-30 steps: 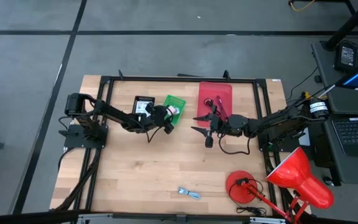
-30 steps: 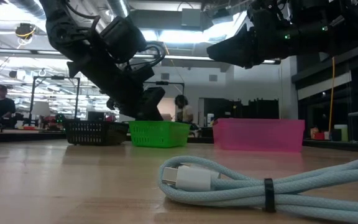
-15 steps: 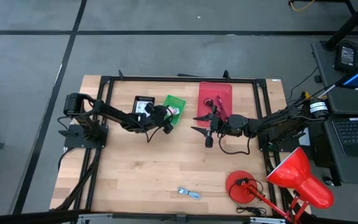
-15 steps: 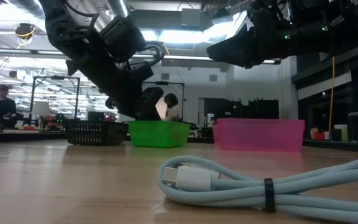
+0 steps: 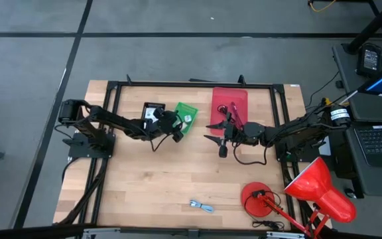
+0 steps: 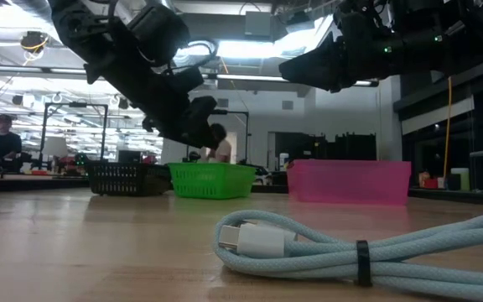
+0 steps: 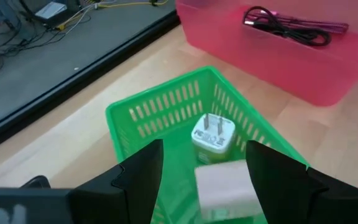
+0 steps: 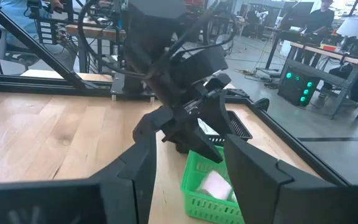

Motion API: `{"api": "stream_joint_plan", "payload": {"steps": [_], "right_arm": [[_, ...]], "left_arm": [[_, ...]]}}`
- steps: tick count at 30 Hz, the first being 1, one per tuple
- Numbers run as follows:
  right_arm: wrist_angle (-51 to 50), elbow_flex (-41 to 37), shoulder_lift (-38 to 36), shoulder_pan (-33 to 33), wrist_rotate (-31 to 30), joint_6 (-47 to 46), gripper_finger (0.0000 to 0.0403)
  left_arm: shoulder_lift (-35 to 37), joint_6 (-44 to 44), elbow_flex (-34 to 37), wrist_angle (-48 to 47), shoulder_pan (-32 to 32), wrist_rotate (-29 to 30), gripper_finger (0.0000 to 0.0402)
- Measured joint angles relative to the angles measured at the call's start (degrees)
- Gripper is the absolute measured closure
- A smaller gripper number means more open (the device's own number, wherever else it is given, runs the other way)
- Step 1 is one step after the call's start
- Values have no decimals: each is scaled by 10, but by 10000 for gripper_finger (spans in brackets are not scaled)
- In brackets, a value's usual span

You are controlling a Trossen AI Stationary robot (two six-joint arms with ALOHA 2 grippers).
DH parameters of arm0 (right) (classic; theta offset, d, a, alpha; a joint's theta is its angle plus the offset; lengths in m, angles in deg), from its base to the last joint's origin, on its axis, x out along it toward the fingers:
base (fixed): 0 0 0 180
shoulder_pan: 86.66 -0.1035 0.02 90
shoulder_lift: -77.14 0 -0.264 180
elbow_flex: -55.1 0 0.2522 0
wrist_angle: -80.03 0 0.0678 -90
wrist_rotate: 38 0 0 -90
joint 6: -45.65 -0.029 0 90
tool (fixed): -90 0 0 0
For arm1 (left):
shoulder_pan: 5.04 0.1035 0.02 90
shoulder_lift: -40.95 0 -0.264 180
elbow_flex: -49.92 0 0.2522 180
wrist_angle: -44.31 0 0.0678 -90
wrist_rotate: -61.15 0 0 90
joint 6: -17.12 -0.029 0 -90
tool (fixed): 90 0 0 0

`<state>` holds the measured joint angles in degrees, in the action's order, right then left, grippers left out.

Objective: Pick and place items into bin
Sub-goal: Put the white charger adapter into the green bin, then put the blue charger cable into the red bin

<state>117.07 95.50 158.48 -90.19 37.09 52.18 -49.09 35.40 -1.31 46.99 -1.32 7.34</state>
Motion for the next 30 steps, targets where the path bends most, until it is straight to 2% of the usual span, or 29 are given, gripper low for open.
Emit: {"api": "stream_joint_plan", "payload": {"steps": [7, 12, 16, 24, 30], "right_arm": [[0, 0, 0, 0, 0, 0, 234], [0, 0, 0, 0, 0, 0, 234], [-2, 0, 0, 0, 0, -2, 234], [-10, 0, 0, -18, 1, -6, 234], [-101, 37, 0, -41, 0, -36, 234]], "left_arm": [[9, -34, 0, 4, -20, -27, 178], [50, -77, 0, 5, -58, -15, 191], [94, -114, 20, 28, -95, 3, 222], [178, -116, 125, 96, -165, -2, 296], [244, -159, 166, 94, -186, -56, 355]]}}
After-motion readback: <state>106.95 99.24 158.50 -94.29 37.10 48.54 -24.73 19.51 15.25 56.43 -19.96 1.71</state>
